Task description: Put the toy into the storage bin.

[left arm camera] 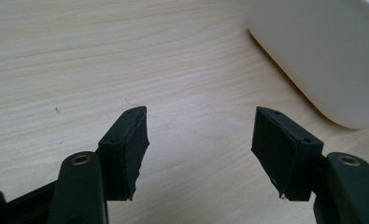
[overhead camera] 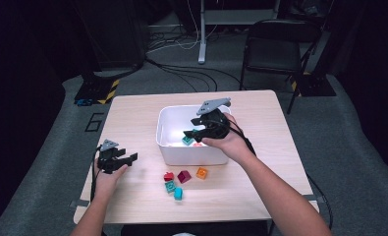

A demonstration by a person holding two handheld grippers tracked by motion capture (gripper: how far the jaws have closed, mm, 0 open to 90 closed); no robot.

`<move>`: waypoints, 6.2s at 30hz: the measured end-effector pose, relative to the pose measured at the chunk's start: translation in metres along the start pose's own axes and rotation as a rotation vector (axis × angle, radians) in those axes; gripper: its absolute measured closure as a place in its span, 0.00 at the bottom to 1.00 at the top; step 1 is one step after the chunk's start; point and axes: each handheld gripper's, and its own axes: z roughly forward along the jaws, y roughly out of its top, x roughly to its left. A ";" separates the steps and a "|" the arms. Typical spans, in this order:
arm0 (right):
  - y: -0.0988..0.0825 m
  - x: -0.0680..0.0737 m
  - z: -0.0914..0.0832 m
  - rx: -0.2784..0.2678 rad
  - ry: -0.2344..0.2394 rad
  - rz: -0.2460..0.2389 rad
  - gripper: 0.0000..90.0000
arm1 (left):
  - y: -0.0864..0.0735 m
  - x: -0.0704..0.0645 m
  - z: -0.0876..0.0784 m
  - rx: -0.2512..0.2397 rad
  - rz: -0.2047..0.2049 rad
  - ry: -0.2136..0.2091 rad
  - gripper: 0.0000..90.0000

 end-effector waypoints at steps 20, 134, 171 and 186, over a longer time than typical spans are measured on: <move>-0.048 0.040 -0.017 -0.066 0.050 -0.006 0.51 | 0.000 -0.001 0.000 0.007 -0.001 0.000 0.40; -0.147 0.044 0.048 0.143 -0.009 0.049 0.64 | -0.001 0.000 0.000 0.007 -0.003 0.004 0.40; -0.095 0.040 0.004 0.093 0.066 0.048 0.64 | -0.001 0.000 0.001 0.010 -0.001 0.005 0.40; -0.067 0.039 -0.012 0.063 0.099 0.042 0.65 | -0.001 0.000 0.001 0.009 -0.002 0.004 0.40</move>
